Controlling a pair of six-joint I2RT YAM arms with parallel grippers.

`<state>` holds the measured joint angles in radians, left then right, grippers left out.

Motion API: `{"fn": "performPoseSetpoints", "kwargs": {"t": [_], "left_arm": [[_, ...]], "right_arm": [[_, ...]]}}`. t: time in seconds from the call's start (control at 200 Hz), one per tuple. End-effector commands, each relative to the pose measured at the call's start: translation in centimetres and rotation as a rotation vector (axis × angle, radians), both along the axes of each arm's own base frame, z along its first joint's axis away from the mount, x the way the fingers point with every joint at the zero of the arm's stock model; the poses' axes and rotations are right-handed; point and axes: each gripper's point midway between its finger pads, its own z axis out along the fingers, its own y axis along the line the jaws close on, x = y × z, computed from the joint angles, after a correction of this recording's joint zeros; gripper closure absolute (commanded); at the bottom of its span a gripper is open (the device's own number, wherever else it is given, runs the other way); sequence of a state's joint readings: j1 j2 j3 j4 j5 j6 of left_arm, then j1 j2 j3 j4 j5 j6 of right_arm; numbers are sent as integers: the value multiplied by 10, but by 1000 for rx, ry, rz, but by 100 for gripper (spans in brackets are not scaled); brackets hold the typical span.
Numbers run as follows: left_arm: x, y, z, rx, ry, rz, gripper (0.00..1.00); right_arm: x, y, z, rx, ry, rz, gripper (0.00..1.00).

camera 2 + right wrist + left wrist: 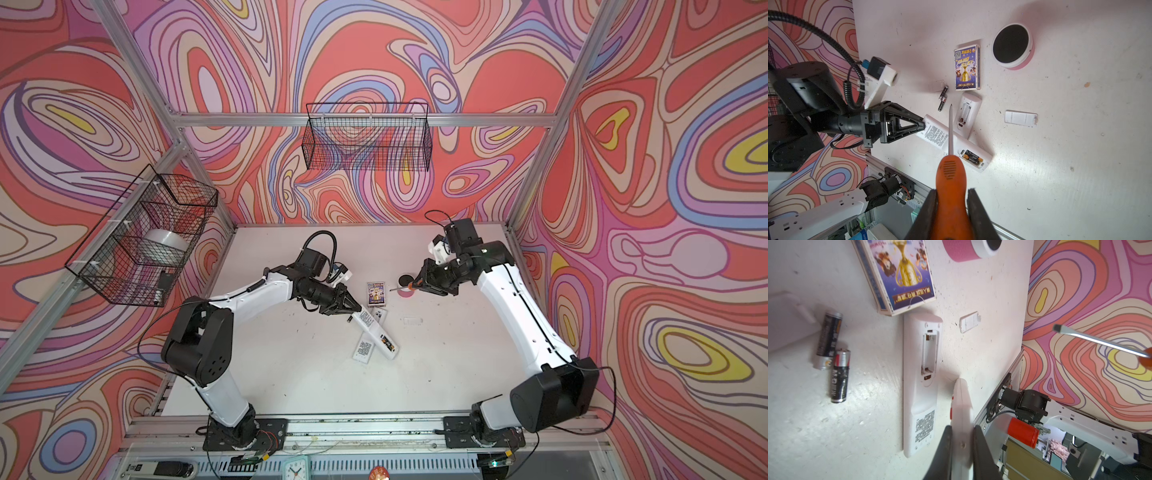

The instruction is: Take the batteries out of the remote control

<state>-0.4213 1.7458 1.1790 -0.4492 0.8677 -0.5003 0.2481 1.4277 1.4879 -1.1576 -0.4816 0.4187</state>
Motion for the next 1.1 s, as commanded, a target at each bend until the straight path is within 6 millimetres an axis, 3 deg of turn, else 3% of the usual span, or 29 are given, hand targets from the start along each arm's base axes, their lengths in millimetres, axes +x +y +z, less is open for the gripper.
{"fn": "performPoseSetpoints", "kwargs": {"t": [0.0,0.275,0.396,0.541,0.756,1.097], "left_arm": [[7,-5,2,14,-71,36,92],[-7,-2,-39,26,16,38,91],[-4,-4,-55,19,30,42,91],[-3,-7,-67,4,58,52,89],[-15,-7,-88,-2,134,7,70],[-26,5,-100,0,181,-24,60]], "right_arm": [[0,-2,1,-7,-32,9,92],[-3,3,-13,24,4,20,92],[-12,5,-32,33,72,30,92],[-16,1,-38,6,88,31,92],[-13,0,-37,-8,89,38,92],[-8,1,-35,-10,86,32,92]]}}
